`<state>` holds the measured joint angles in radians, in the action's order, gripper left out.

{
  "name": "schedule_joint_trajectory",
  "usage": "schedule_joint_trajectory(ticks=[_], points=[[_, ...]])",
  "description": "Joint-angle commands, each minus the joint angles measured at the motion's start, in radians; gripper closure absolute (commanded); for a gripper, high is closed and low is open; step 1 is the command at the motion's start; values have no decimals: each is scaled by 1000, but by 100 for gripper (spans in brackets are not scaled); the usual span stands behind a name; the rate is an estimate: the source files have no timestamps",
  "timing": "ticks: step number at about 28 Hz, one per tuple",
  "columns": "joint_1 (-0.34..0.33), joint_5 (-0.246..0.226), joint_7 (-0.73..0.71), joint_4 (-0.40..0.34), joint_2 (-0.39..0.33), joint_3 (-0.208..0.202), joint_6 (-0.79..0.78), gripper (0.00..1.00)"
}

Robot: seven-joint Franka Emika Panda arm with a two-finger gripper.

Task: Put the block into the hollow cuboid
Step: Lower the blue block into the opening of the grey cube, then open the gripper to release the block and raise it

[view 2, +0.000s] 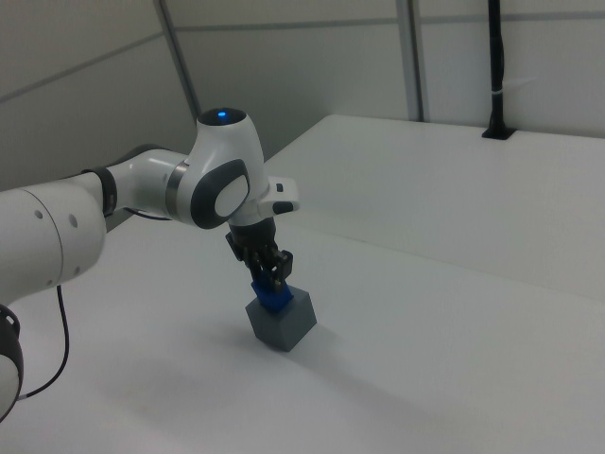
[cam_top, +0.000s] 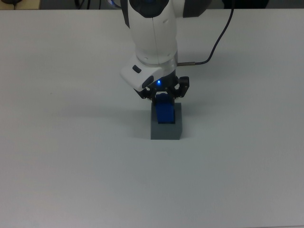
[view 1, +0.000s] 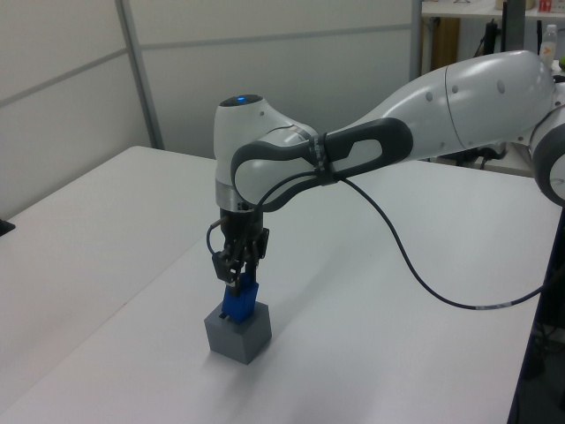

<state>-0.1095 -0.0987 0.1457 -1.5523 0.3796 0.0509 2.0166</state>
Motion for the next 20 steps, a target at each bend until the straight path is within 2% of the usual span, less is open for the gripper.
schedule_joint_trajectory(ticks=[1,5,7,8,9,10,13,20], points=[[-7,28,12,-18,-13,-8,-3,96],[-6,28,12,-18,-7,-8,-3,90],[-6,28,15,-17,-7,-8,-3,39],[-7,30,17,-17,-7,-8,-3,17],[-7,33,17,-17,-5,-8,-3,4],[-7,37,17,-17,-7,-8,-3,0],[-18,60,17,-11,-7,-8,-3,0],[-12,60,15,15,-18,-13,-9,0]])
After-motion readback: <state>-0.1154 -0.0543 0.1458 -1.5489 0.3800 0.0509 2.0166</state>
